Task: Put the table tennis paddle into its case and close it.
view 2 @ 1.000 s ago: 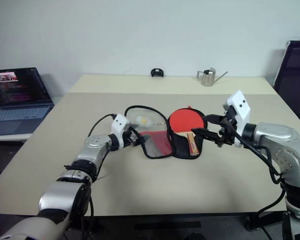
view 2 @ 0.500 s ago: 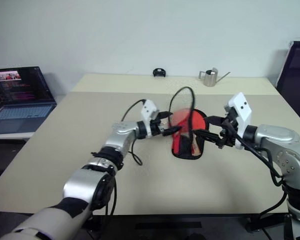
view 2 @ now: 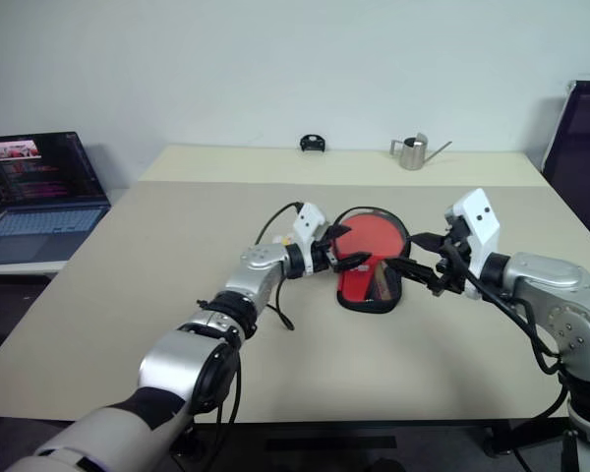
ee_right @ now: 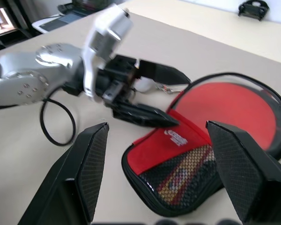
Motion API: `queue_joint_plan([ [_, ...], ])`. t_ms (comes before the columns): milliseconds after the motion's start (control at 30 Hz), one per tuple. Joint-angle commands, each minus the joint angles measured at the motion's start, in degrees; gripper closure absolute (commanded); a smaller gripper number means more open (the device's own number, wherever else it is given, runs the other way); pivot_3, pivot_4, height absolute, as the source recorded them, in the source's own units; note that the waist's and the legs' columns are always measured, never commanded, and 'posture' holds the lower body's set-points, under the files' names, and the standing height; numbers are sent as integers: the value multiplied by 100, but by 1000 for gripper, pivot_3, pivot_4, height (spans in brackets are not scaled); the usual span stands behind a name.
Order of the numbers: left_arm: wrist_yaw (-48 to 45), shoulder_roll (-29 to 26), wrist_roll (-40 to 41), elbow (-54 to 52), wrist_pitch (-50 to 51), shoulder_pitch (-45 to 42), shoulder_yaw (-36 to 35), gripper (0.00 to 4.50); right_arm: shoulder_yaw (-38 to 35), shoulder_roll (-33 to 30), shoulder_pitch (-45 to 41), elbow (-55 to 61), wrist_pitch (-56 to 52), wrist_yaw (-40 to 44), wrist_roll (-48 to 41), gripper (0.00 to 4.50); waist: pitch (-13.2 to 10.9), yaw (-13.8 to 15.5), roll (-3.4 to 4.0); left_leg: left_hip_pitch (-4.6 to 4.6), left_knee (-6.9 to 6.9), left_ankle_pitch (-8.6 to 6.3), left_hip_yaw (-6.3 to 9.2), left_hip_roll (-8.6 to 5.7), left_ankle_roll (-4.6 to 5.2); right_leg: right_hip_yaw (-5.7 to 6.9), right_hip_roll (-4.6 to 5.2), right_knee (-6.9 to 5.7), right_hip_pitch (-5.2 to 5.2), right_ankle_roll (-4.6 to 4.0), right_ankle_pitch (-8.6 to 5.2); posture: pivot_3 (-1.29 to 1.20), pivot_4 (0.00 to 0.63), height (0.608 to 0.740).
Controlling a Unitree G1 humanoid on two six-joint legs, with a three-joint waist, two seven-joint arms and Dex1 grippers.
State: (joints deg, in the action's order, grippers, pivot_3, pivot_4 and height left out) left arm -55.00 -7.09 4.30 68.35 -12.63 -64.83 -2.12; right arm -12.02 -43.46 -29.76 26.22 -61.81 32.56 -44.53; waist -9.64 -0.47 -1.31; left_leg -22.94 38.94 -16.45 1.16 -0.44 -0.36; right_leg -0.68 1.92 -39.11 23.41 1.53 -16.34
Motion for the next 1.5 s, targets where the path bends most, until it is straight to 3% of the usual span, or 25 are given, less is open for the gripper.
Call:
queue_joint_plan([
  [33,-969,-487,542,-938,413,140,-264,0,16,170,21,-161,117,-112,58,874,0,-25,1,0,0,0,0,1,0,-1,-1,0,0,0,0,0,150,740],
  [233,-2027,-1531,1269,-3198,1866,1184,-285,0,319,403,-98,-1158,455,41,452,874,1,-122,2,2,0,1,-1,3,-2,-8,-2,-1,-1,0,0,0,150,740],
  [333,-2182,-2082,1530,-4251,2503,1639,-310,0,495,525,-248,-1600,635,171,621,329,1,-128,2,2,0,1,0,5,-2,-8,-1,-1,0,0,0,0,150,740],
  [367,-2180,-2242,1559,-4455,2615,1744,-325,0,543,578,-287,-1675,695,235,638,21,1,-127,2,2,0,1,1,5,-2,-7,-1,-1,0,0,0,0,150,740],
  [533,-1940,-2719,1758,-5052,3007,2105,-504,0,880,932,-519,-2284,1075,334,1011,21,2,-121,3,7,2,1,1,4,-2,-7,1,-3,-6,0,0,0,150,740],
  [833,-1581,-2993,2051,-5678,3333,2346,-638,0,1224,1699,-1299,-4343,2034,-27,2044,21,2,-125,3,9,3,1,2,4,-2,-5,1,-3,-8,0,0,0,150,740],
  [1133,-1429,-3055,2155,-5780,3365,2390,-583,0,1205,2056,-2076,-6511,3199,-254,2897,21,1,-139,3,9,1,2,-3,4,-5,-8,2,-2,-4,0,0,0,150,740],
  [1500,-1449,-3116,2151,-5786,3342,2370,-555,0,1462,1966,-2474,-7422,3244,343,3504,21,2,-140,4,11,1,2,-5,5,-5,-11,2,-6,-3,-1,0,0,150,740],
])
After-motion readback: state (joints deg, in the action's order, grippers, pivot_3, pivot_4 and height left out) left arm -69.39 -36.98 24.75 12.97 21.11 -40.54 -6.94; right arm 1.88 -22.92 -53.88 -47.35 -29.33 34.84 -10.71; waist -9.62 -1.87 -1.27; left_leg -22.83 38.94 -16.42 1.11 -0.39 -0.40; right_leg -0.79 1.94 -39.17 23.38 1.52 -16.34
